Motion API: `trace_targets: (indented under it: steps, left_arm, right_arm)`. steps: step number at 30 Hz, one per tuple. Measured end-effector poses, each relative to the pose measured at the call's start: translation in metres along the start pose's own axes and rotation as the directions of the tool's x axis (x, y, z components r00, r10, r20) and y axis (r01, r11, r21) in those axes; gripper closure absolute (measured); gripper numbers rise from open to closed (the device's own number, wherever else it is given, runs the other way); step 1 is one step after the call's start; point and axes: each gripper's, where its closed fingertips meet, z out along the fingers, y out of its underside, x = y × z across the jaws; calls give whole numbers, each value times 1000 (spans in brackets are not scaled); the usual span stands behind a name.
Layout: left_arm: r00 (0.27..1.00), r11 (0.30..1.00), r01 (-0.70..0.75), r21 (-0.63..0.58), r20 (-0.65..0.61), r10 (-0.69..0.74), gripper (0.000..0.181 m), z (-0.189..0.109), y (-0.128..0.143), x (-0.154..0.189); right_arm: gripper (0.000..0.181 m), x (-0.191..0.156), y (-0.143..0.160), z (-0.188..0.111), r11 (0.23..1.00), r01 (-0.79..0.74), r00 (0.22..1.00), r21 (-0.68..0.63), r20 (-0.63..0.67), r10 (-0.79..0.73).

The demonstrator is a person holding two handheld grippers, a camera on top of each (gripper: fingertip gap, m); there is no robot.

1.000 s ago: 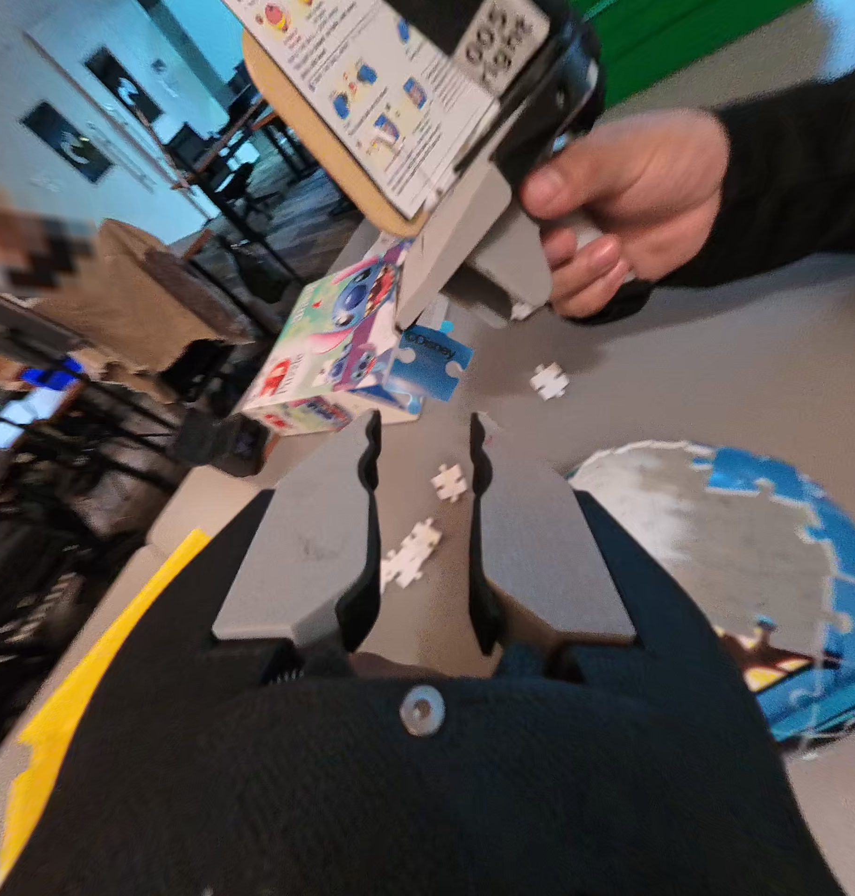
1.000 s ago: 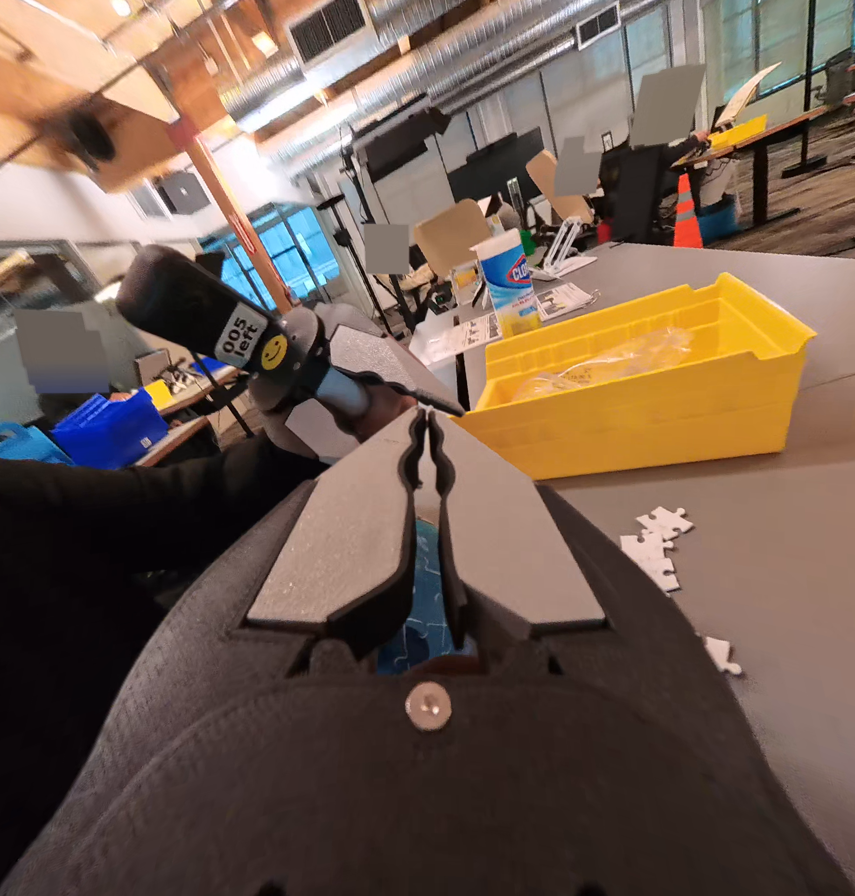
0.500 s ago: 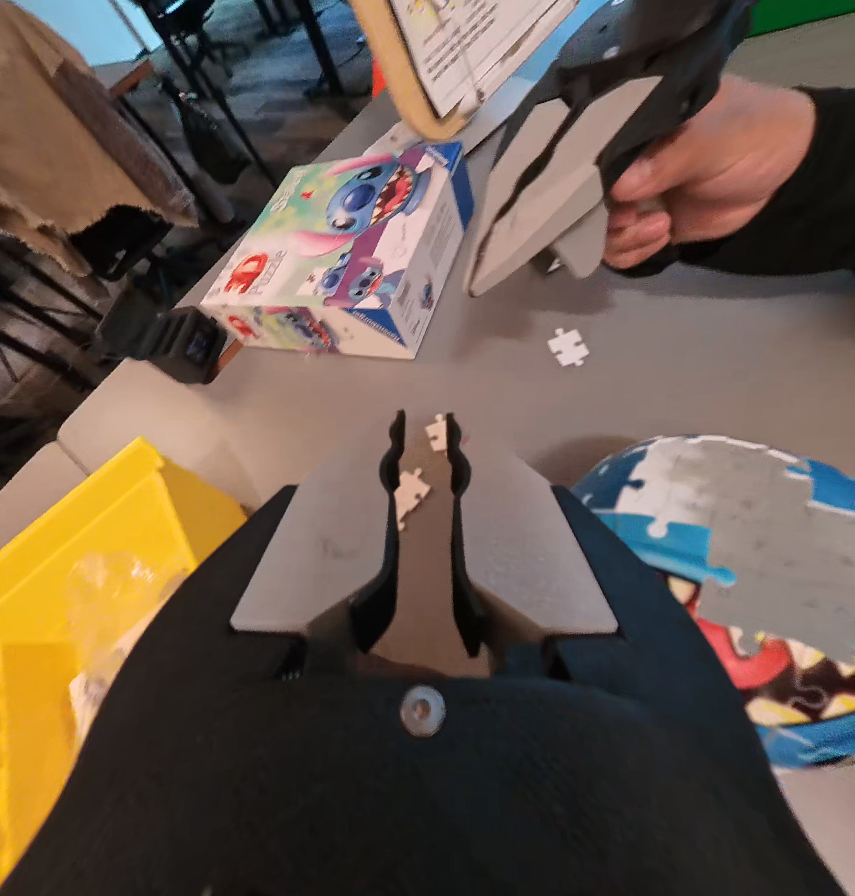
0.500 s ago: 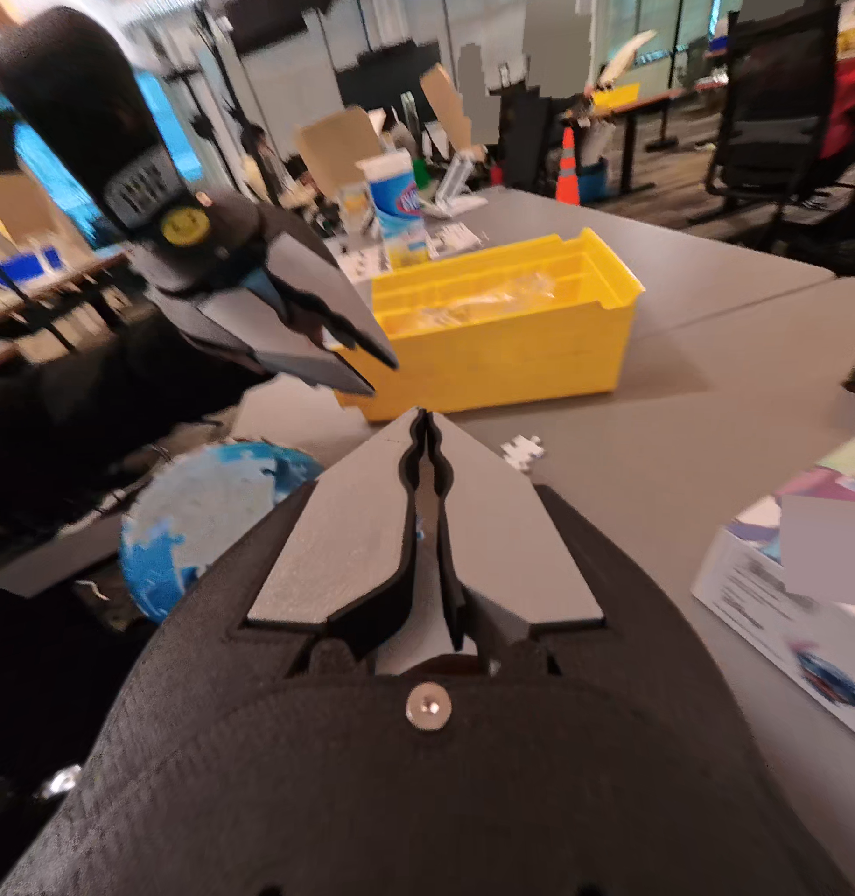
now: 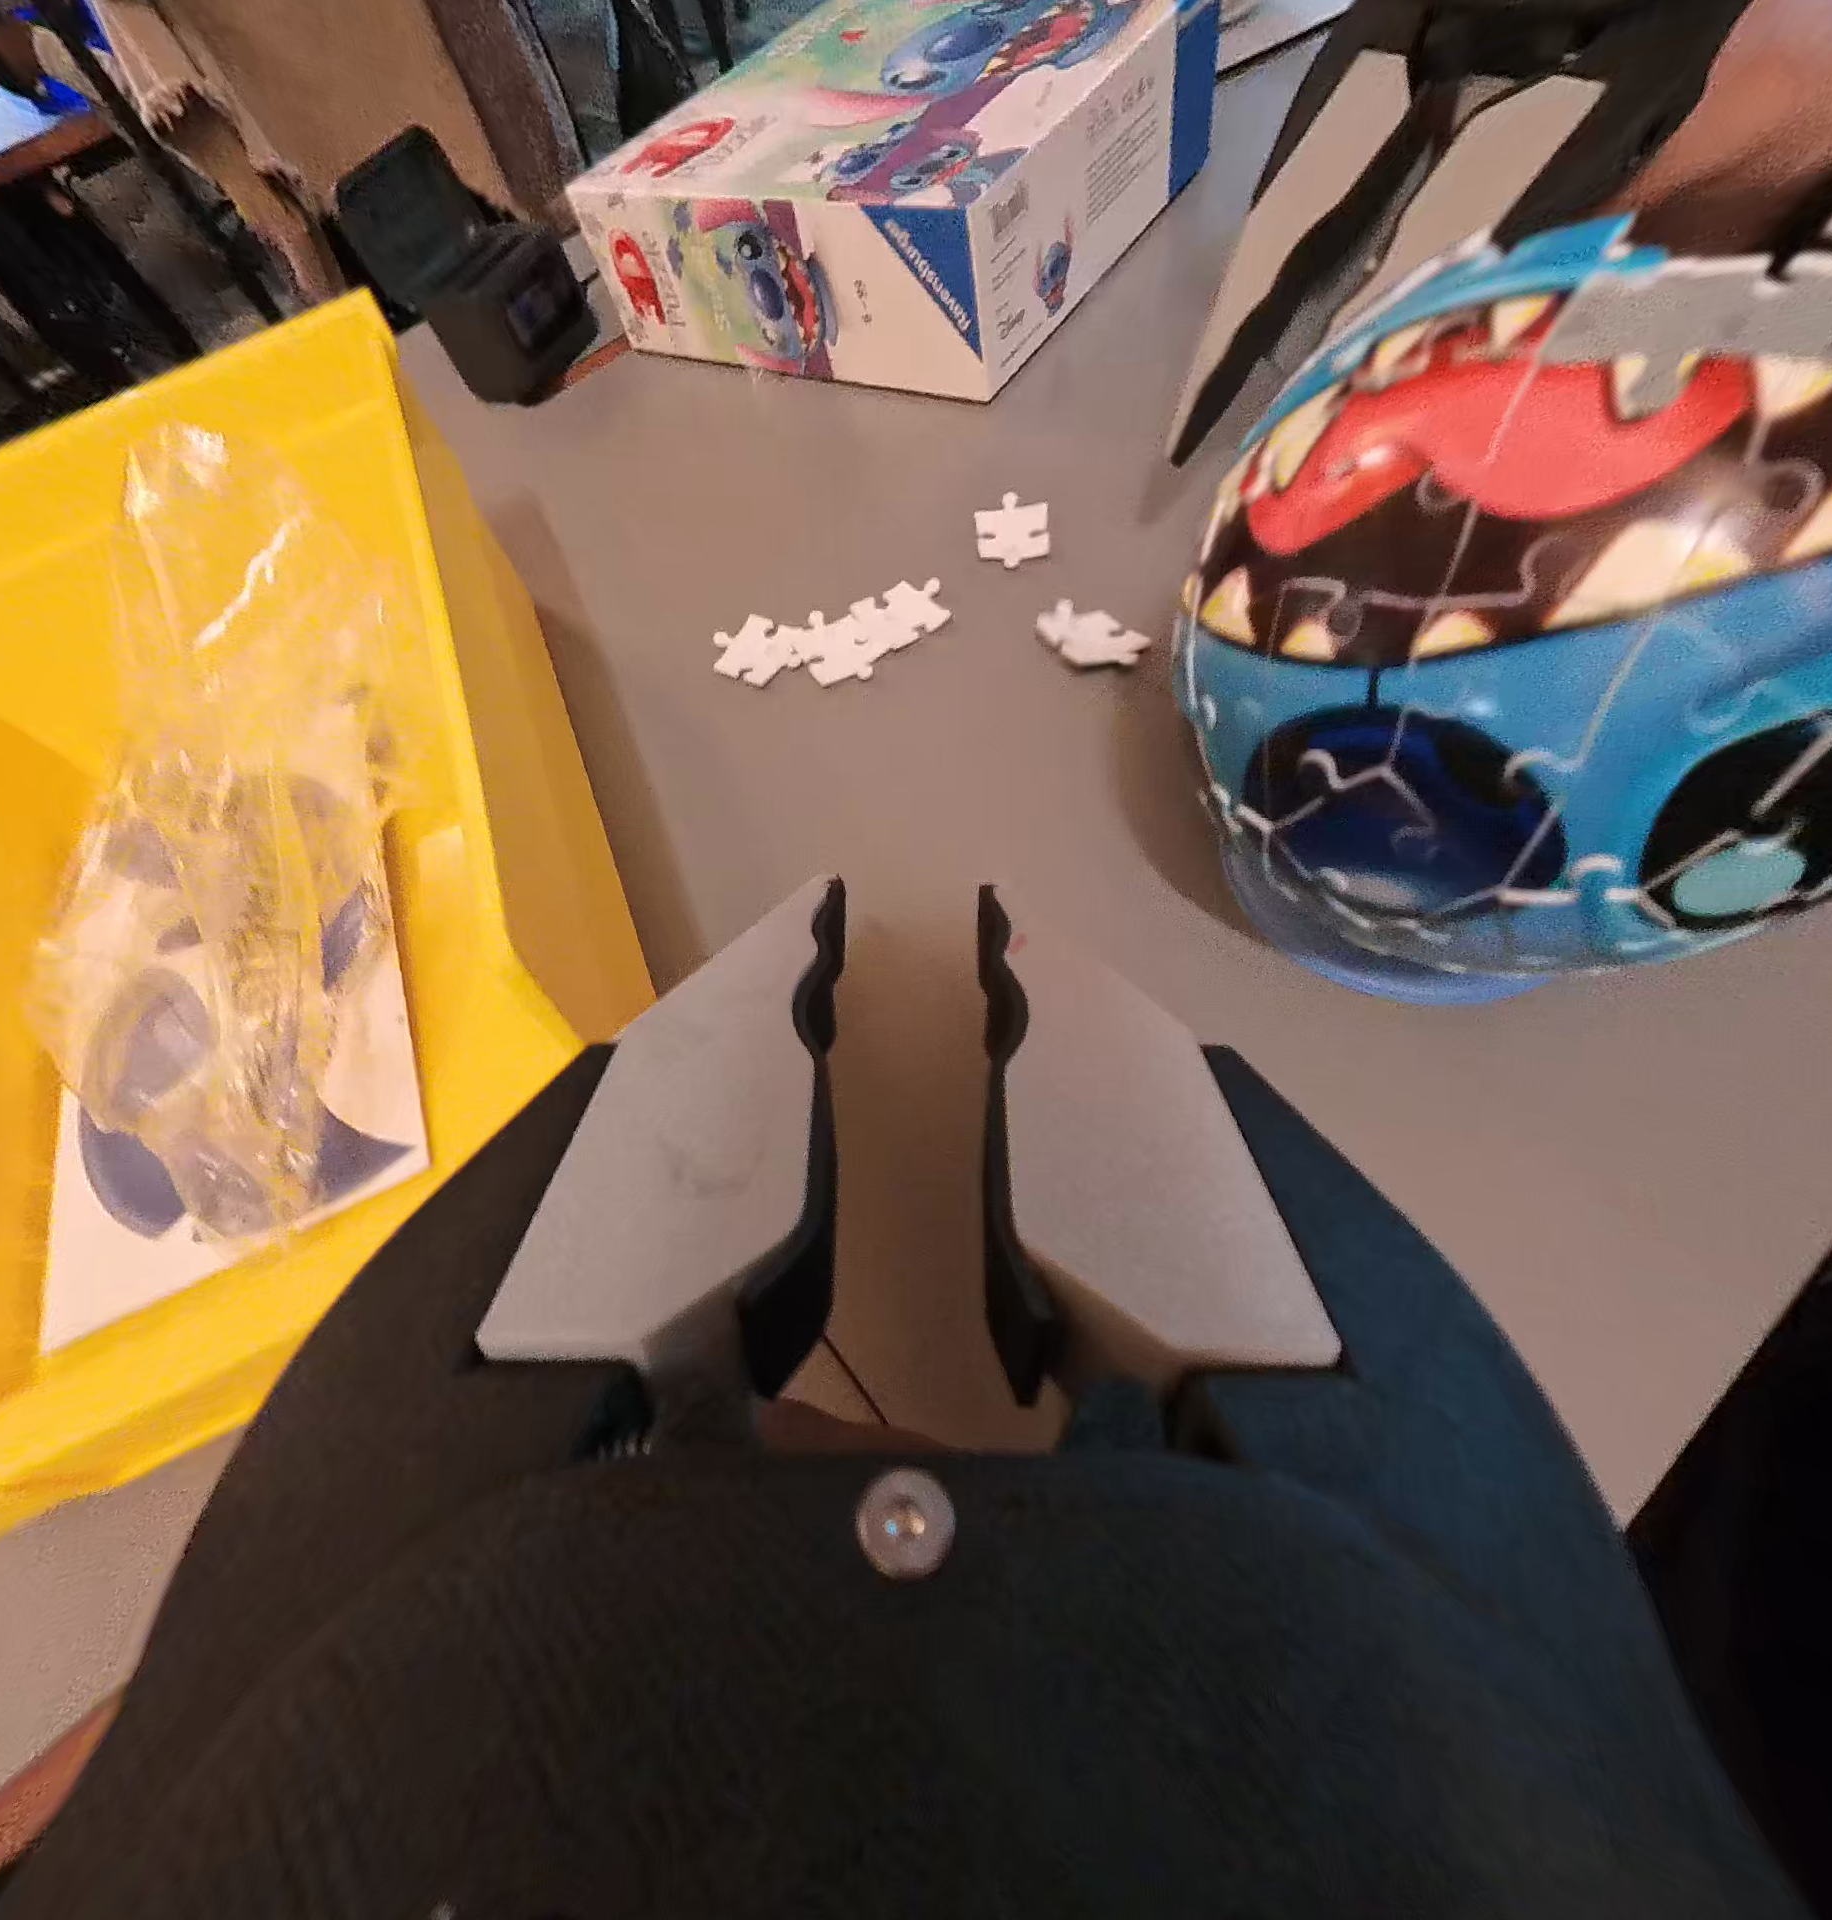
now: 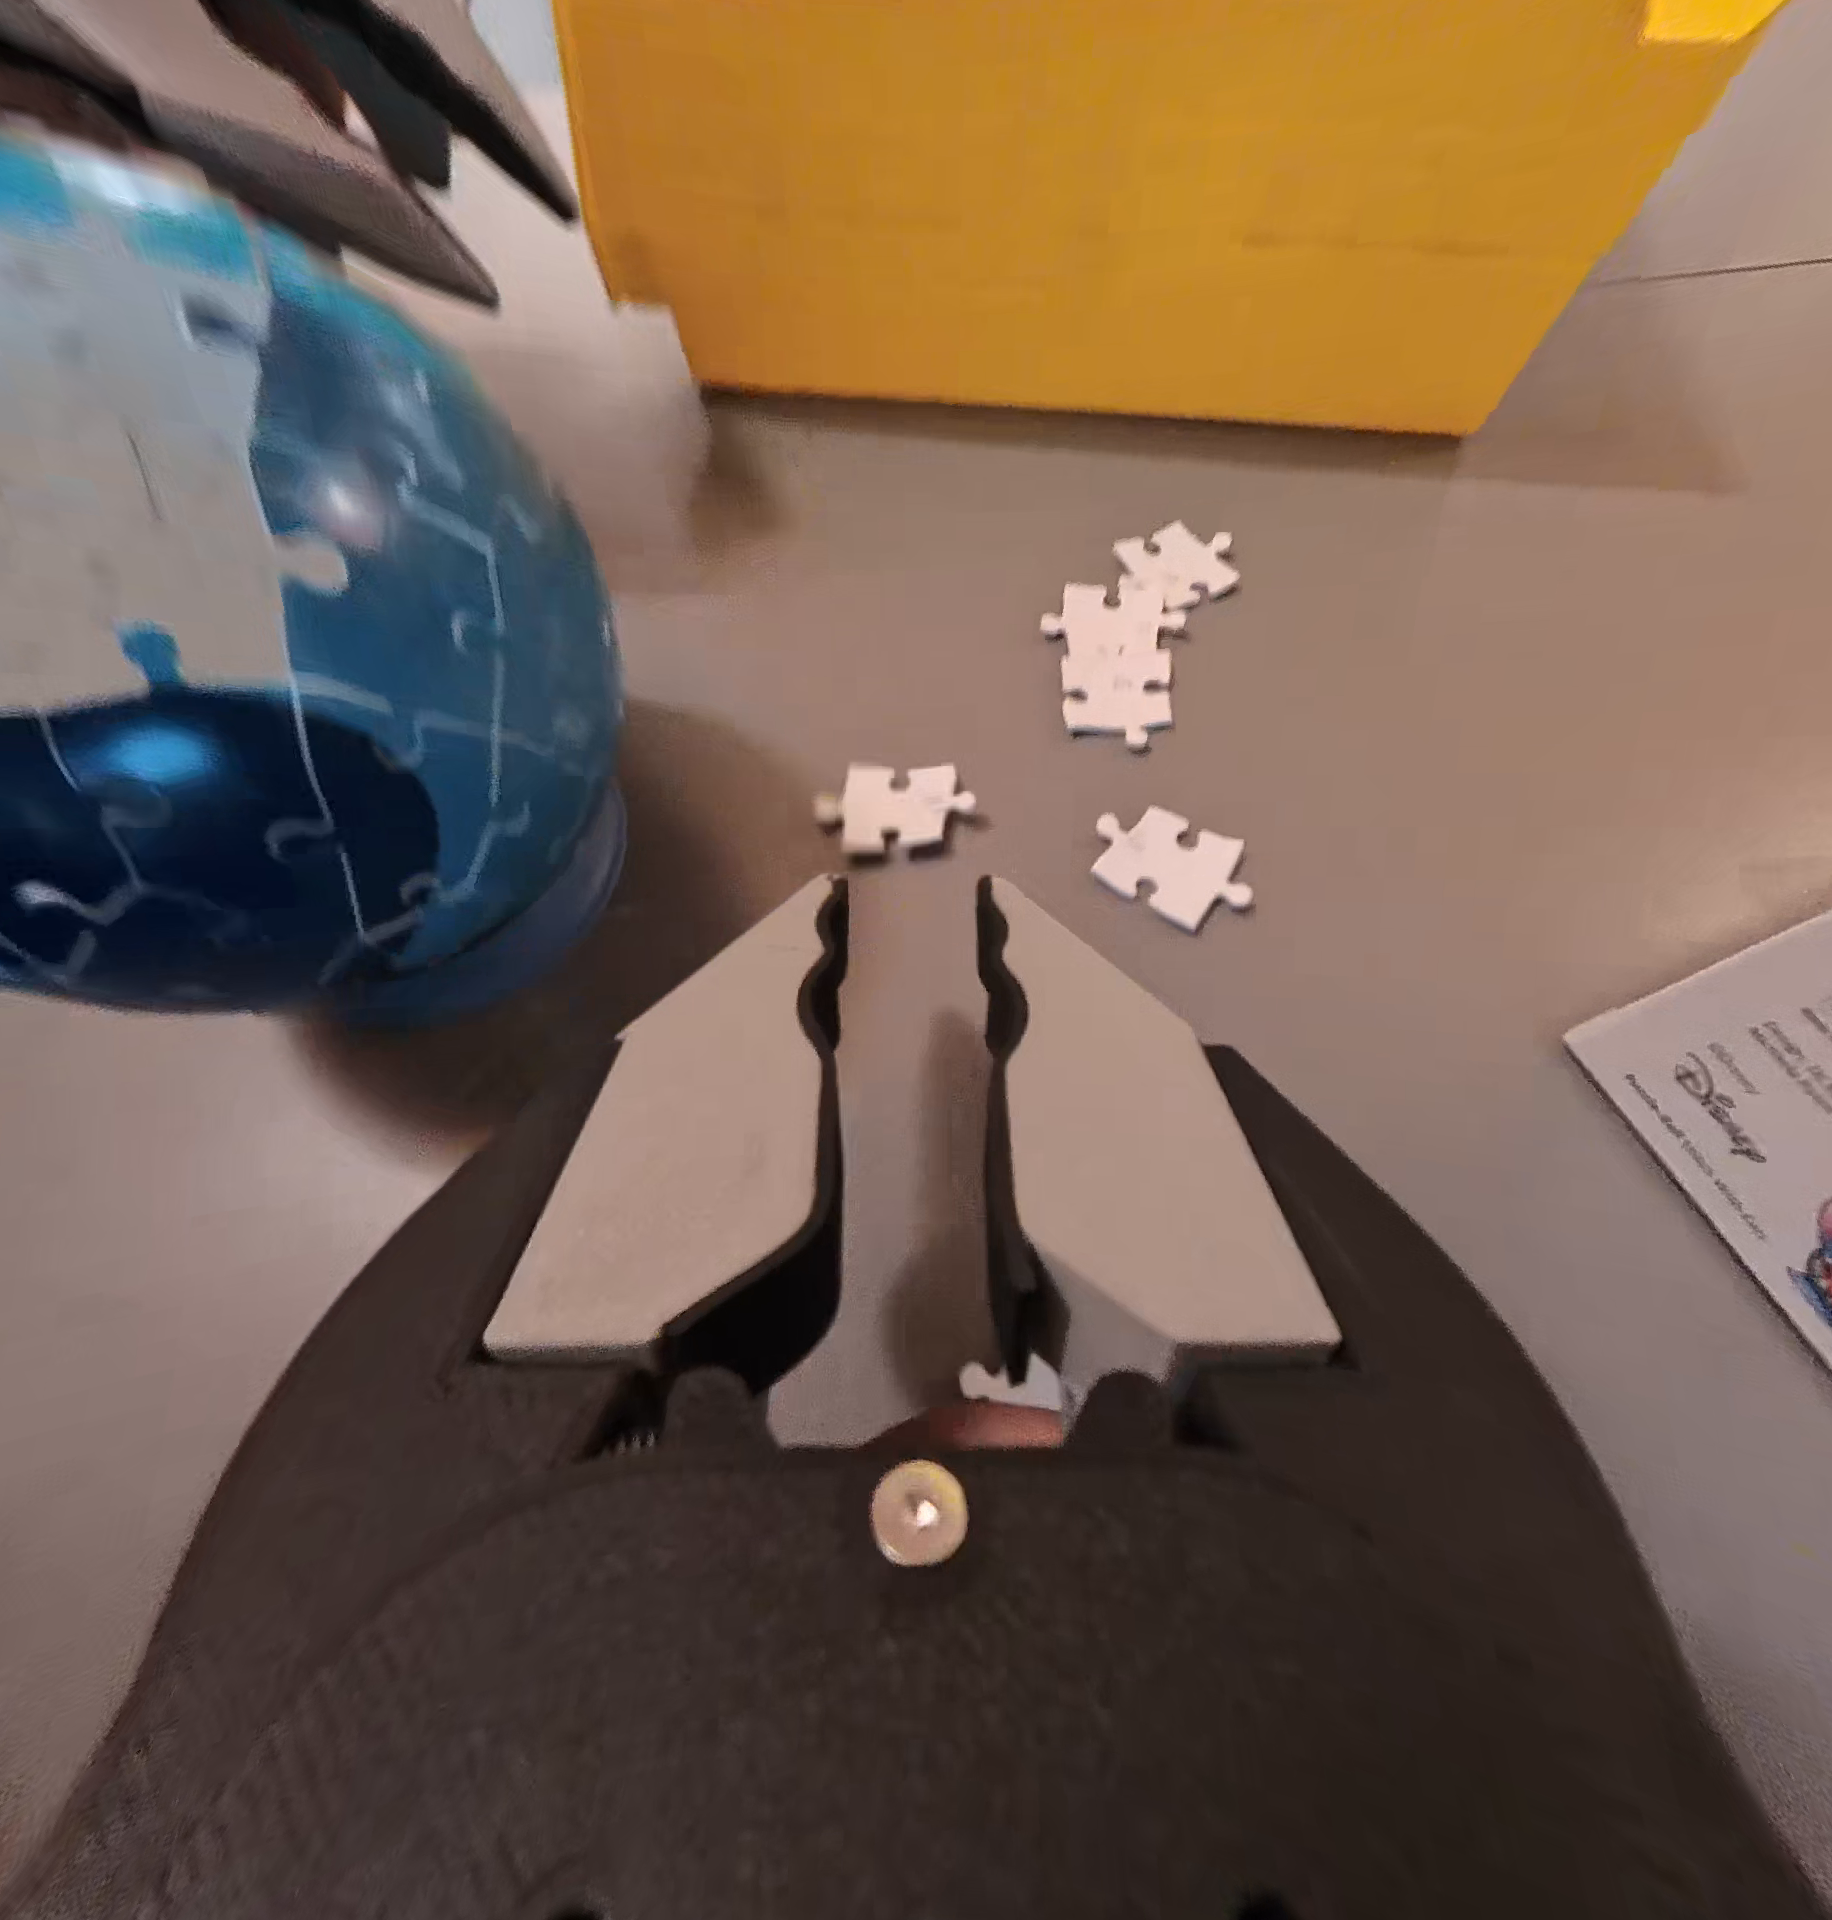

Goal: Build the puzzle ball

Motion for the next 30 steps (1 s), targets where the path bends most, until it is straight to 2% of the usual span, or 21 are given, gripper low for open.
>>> trace_targets:
  steps: [4,7,13,17,20,25,30]
  left_arm:
    - [999,999,-37,25,23,37,159,1,12,-3]
    - [996,995,-92,29,20,92,159,7,13,-2]
    - [998,998,-38,49,-55,41,154,19,17,2]
    - [997,997,-45,70,-56,49,156,18,14,3]
    - [995,996,-80,44,-57,83,156,21,17,7]
    - [994,994,-105,30,-34,106,156,23,19,7]
    - [1000,997,-25,72,17,24,160,17,13,-7]
  right_arm:
    - [160,4,19,6,994,79,997,-72,-13,-80]
    - [154,1,13,14,992,107,994,-64,16,-106]
    - [141,1,11,40,971,203,976,-124,110,-190]
    - [138,-1,9,52,972,176,975,-155,165,-150]
    - [158,7,7,55,977,140,986,-160,114,-123]
    - [159,6,6,54,965,219,976,-147,51,-214]
    - [159,8,2,43,971,213,975,-112,-32,-218]
